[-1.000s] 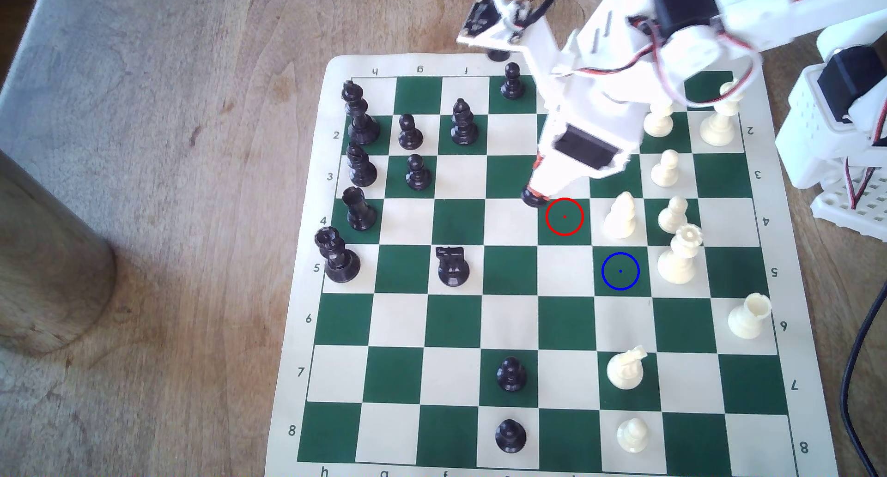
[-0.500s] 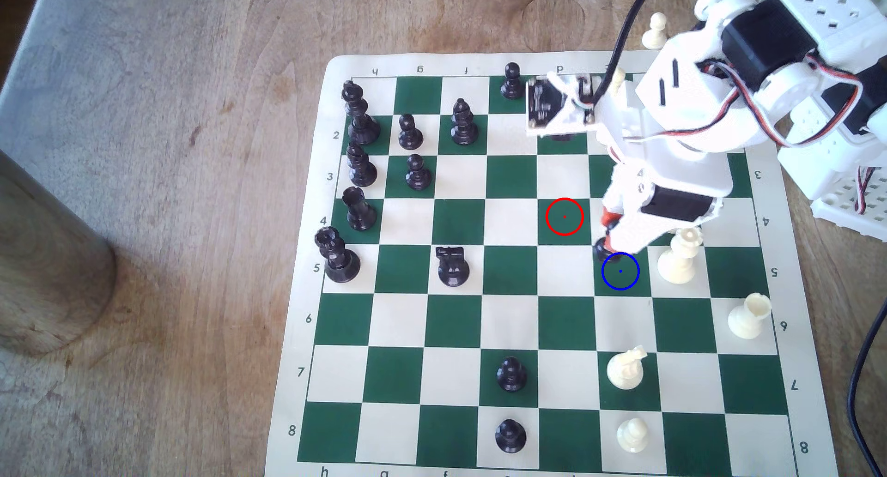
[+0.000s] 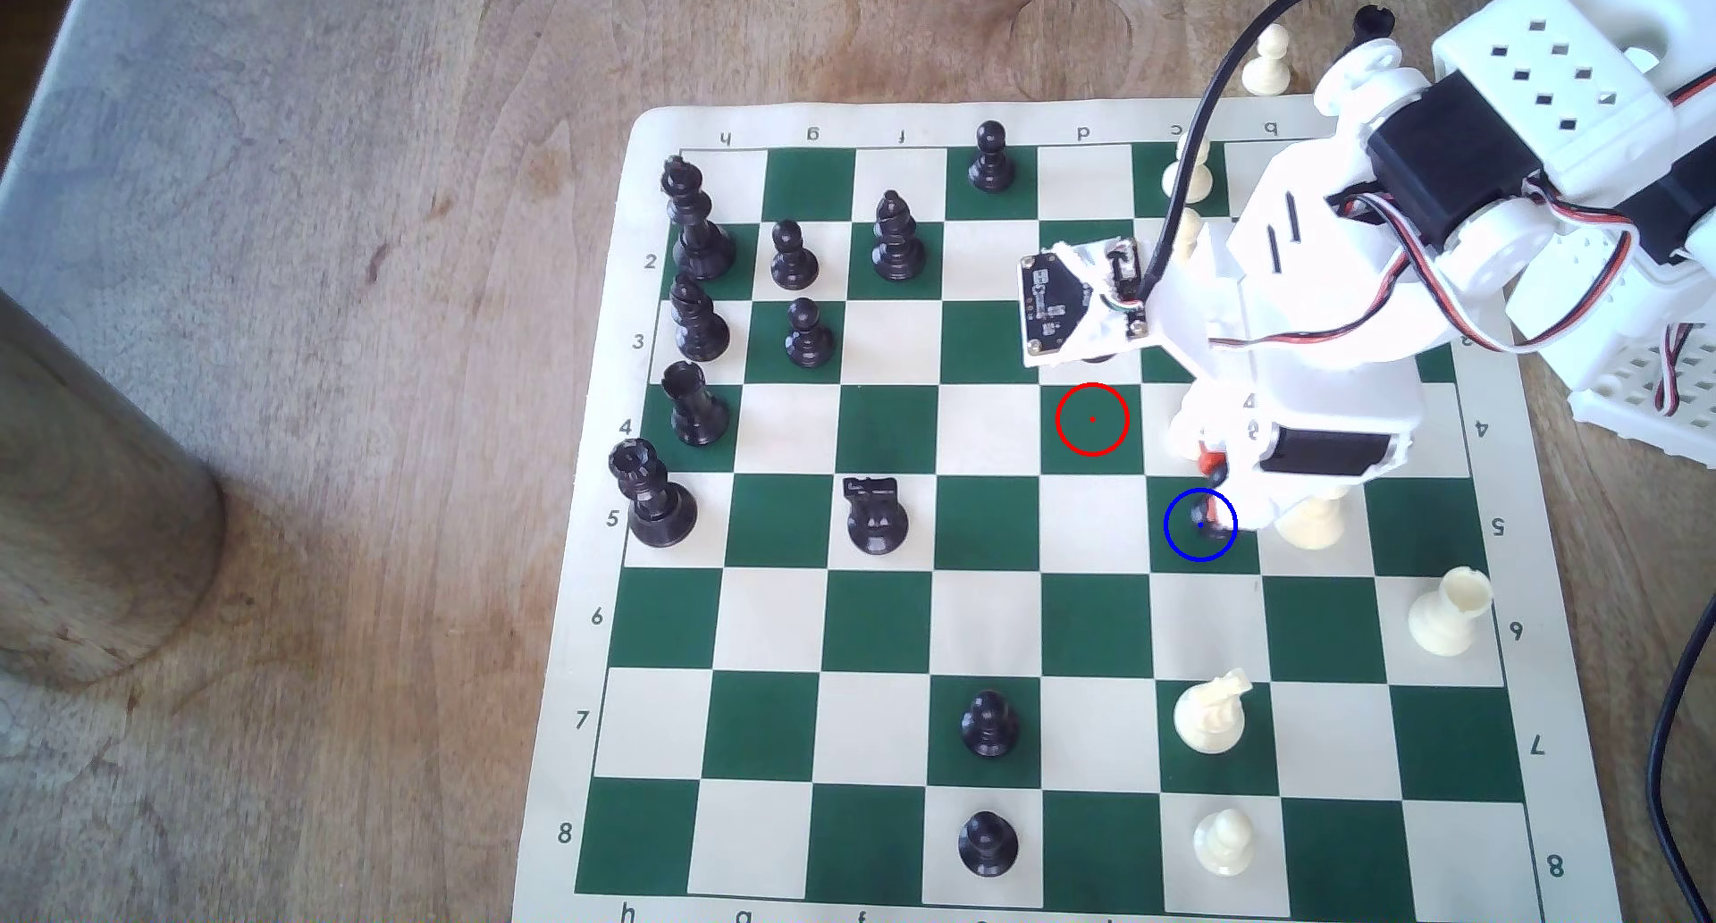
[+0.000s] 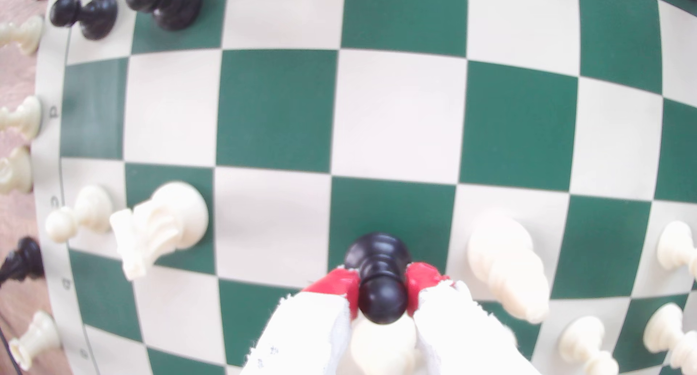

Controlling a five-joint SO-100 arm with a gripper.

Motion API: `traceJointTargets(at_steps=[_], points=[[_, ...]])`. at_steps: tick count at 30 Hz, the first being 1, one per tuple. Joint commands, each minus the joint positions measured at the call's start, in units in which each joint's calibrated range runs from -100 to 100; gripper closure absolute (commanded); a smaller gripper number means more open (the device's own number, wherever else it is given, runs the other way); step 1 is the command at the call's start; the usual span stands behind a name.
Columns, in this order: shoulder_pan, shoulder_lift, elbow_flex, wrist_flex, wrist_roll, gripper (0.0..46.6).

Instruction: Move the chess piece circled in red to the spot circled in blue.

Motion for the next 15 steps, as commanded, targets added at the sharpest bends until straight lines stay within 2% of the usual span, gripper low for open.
traceJointTargets(at_steps=[1, 15], points=[[0.9, 2.1, -3.2, -1.3, -0.1, 43.1], [1.7, 6.1, -6.5, -3.1, -0.2, 42.2]])
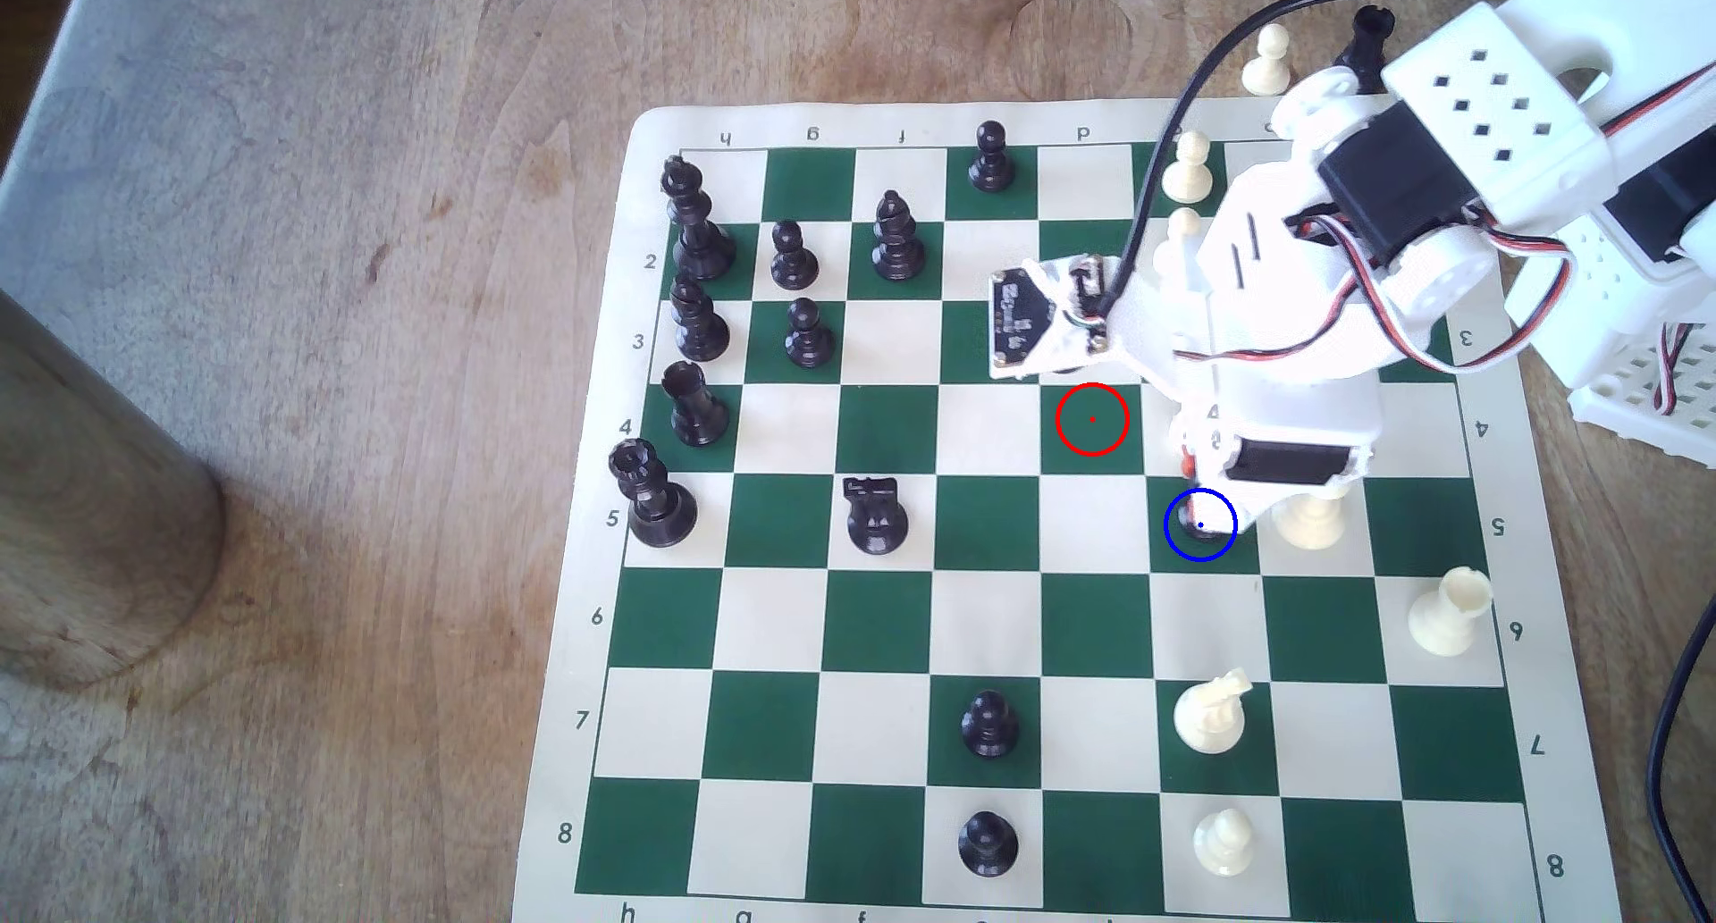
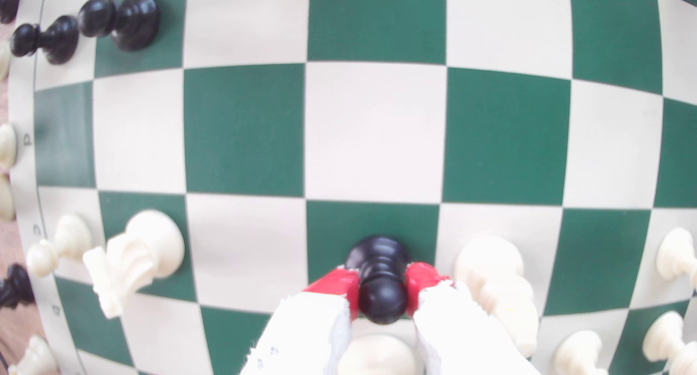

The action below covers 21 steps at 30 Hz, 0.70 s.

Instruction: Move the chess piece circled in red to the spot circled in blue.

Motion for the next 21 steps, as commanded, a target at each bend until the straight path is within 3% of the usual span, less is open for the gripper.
traceJointTargets(at_steps=[1, 3, 5, 15, 21], points=[[0.2, 0.6, -5.2, -0.6, -0.1, 40.4], [0.6, 0.8, -5.3, -0.2, 0.2, 32.6], [0.6, 0.6, -5.3, 0.4, 0.4, 30.8], [1.0, -4.9, -5.9, 6.5, 1.4, 27.6], [3.0, -16.2, -8.2, 11.6, 1.4, 27.5]])
